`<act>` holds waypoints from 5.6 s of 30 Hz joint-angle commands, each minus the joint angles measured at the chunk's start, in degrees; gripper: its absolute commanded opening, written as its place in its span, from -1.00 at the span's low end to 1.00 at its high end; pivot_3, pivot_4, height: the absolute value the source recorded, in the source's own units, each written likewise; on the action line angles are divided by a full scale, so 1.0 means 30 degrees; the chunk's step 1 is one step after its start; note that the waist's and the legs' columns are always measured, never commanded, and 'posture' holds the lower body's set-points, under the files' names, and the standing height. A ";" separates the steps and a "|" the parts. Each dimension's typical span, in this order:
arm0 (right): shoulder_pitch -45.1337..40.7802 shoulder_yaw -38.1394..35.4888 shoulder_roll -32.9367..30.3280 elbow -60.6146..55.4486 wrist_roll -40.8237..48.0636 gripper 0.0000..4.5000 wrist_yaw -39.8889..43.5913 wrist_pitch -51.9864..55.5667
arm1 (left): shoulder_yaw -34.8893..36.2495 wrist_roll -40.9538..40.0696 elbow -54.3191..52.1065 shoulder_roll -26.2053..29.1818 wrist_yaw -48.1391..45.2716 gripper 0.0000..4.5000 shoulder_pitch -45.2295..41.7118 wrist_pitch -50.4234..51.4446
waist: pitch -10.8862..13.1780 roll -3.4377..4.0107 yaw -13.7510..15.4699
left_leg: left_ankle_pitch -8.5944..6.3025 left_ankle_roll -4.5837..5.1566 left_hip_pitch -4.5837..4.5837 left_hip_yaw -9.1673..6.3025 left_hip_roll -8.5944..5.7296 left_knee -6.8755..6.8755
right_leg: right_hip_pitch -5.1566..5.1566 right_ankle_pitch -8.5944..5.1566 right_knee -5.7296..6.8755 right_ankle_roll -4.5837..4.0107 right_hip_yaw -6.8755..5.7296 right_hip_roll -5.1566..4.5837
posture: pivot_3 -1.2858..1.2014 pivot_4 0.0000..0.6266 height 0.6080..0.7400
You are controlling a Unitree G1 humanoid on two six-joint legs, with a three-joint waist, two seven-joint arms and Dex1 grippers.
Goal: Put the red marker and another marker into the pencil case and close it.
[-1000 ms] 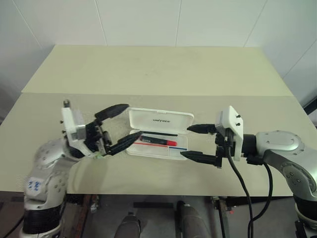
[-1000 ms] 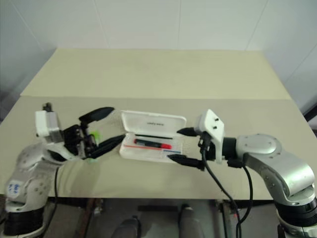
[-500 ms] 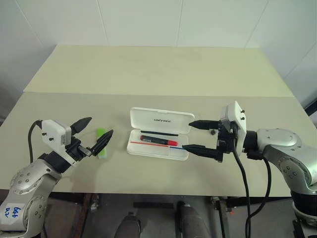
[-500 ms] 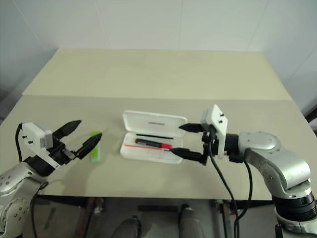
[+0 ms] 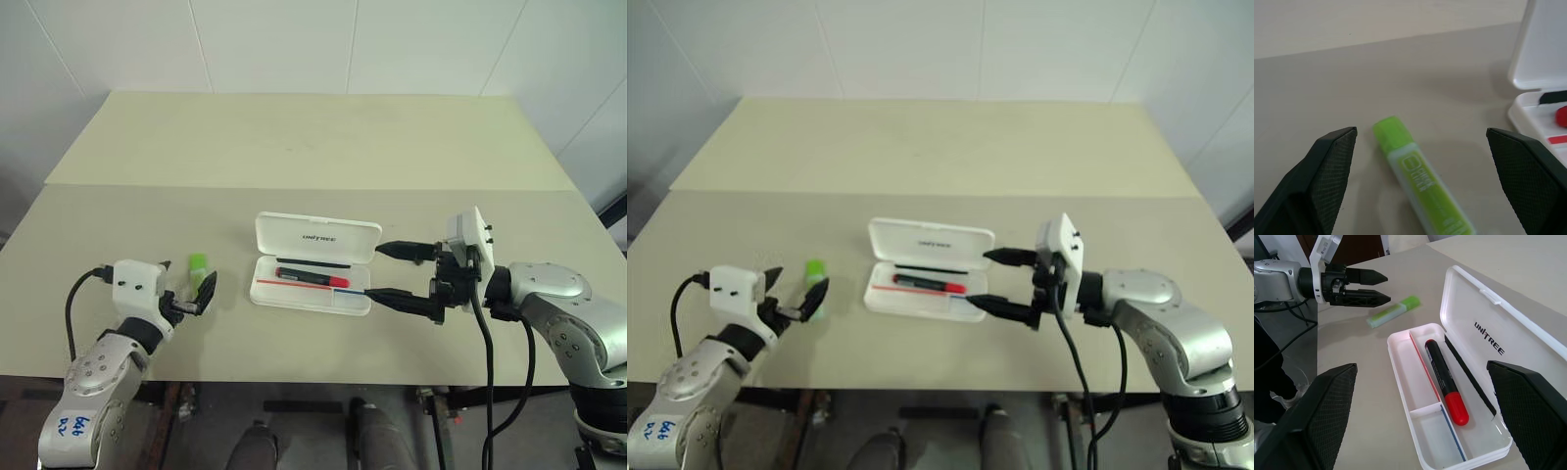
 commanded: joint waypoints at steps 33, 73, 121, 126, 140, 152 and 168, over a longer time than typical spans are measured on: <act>0.1306 -0.0224 -0.0280 -0.0496 -0.0568 1.00 0.0099 -0.1173 | -0.2110 0.2384 0.2574 -0.0545 0.1052 -0.33 -0.3563 0.8608 | -0.0027 0.0031 -0.0104 | 0.0006 -0.0001 0.0063 0.0001 -0.0002 0.0003 | 0.0164 0.0009 -0.0036 -0.0035 -0.0002 0.0001 | 0.03 -0.52 1.00; 0.2424 -0.0918 -0.0367 -0.1524 -0.0388 1.00 -0.1483 -0.1648 | -0.1354 -0.2626 0.9959 0.2354 -1.3087 -0.52 -1.3862 -0.6526 | -0.0011 0.0189 0.0509 | 0.0329 -0.0009 -0.0389 0.0472 0.0617 -0.0030 | 0.0061 0.0123 -0.0059 -0.0640 -0.1100 0.0201 | 0.03 -0.52 1.00; 0.4142 -0.0840 -0.0143 -0.3142 -0.0388 1.00 -0.3079 -0.1678 | -0.9192 0.3749 1.7667 0.3503 -2.2451 -0.52 -1.5786 -1.2800 | 0.0009 0.0159 0.0476 | 0.0316 0.0025 -0.0321 0.0526 0.0619 -0.0001 | 0.0051 0.0086 -0.0004 -0.0673 -0.1031 0.0223 | 0.03 -0.52 1.00; 0.4208 -0.0864 -0.0168 -0.3156 -0.0412 1.00 -0.3202 -0.1683 | -0.9254 0.4534 1.8540 0.3365 -2.1920 -0.52 -1.6072 -1.3625 | 0.0009 0.0159 0.0466 | 0.0316 0.0026 -0.0315 0.0527 0.0618 -0.0001 | 0.0054 0.0086 0.0007 -0.0672 -0.1032 0.0223 | 0.03 -0.52 1.00; 0.4147 -0.0978 -0.0335 -0.2960 -0.0513 1.00 -0.3195 -0.1722 | -0.8940 0.4021 1.8640 0.3087 -2.2472 0.87 -1.6261 -1.3346 | 0.0009 0.0159 0.0475 | 0.0318 0.0028 -0.0314 0.0527 0.0618 0.0007 | 0.0054 0.0087 0.0034 -0.0672 -0.1029 0.0224 | 0.03 -0.52 1.00; 0.4077 -0.1098 -0.0557 -0.2780 -0.0527 1.00 -0.3174 -0.1638 | -0.7990 0.0258 1.3608 0.2827 -2.3280 0.99 -1.5131 -0.9216 | 0.0009 0.0158 0.0470 | 0.0317 0.0028 -0.0322 0.0526 0.0619 0.0018 | 0.0056 0.0090 0.0081 -0.0667 -0.1025 0.0224 | 0.03 -0.52 1.00; 0.3996 -0.1211 -0.1106 -0.2203 -0.1032 1.00 -0.3009 -0.1596 | -0.7057 -0.2378 0.9035 0.1768 -2.0481 0.99 -1.3946 -0.5349 | 0.0010 0.0157 0.0456 | 0.0287 0.0082 -0.0317 0.0527 0.0618 0.0194 | 0.0097 0.0090 0.0070 -0.0664 -0.0995 0.0238 | 0.03 -0.52 1.00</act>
